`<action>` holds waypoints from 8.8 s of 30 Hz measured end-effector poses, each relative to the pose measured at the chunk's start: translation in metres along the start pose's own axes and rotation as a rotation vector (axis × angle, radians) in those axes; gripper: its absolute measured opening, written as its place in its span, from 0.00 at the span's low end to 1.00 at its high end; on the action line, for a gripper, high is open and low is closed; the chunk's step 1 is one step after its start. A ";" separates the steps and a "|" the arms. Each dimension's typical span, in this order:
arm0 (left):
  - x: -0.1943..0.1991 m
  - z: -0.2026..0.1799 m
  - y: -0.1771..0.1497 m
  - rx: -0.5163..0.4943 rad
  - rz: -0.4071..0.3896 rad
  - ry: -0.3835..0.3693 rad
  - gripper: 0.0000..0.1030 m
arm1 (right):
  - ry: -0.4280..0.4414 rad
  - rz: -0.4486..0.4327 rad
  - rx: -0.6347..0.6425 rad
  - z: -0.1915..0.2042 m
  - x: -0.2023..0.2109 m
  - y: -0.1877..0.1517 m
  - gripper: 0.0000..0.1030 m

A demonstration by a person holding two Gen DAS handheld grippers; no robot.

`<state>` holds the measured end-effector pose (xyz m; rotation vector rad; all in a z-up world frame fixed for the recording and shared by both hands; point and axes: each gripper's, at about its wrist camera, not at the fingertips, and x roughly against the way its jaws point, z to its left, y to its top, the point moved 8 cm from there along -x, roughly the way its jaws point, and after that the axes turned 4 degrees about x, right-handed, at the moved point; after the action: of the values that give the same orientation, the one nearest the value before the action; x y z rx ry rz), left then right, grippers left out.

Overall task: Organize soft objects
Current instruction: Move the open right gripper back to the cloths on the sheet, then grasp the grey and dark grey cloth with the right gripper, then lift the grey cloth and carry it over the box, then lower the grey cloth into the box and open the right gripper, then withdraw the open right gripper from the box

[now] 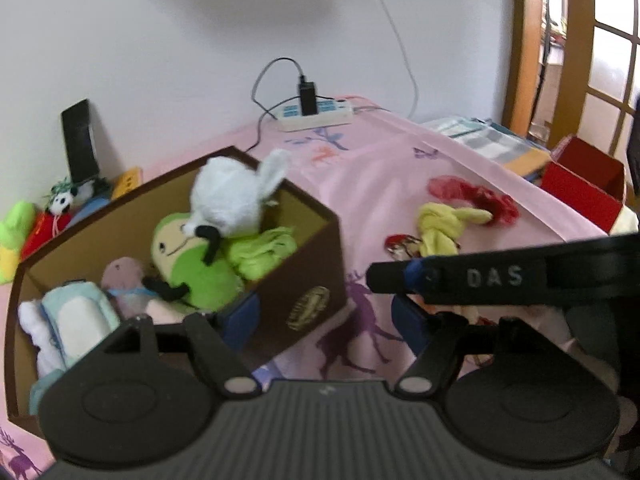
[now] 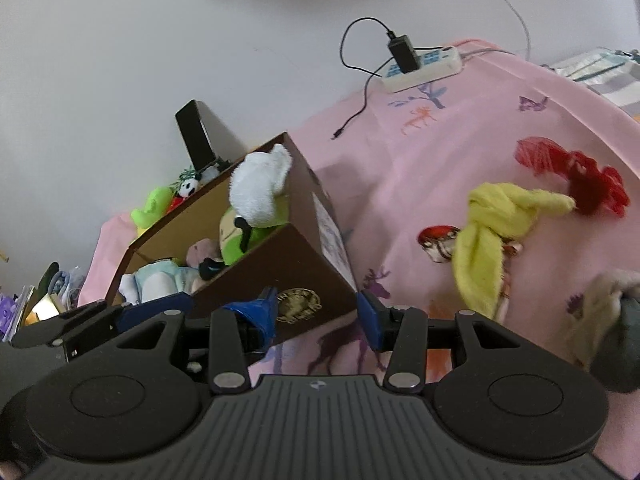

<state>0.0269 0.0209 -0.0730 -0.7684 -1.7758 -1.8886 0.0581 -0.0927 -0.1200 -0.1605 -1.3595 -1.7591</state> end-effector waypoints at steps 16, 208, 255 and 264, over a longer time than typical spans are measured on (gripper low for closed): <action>-0.018 -0.068 -0.033 -0.062 0.139 -0.155 0.75 | -0.041 0.008 -0.037 -0.046 0.024 -0.004 0.28; -0.105 0.082 0.034 0.361 0.192 -0.018 0.67 | 0.207 0.078 0.138 0.038 -0.080 0.070 0.27; -0.083 0.081 0.037 0.317 0.132 0.114 0.67 | 0.213 0.019 0.162 0.035 -0.053 0.068 0.23; -0.063 0.076 0.038 0.300 0.126 0.178 0.70 | 0.230 0.004 0.159 0.038 -0.038 0.067 0.28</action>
<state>0.1067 0.0898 -0.0840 -0.5692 -1.7970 -1.5132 0.1127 -0.0406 -0.0790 0.1235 -1.3216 -1.6035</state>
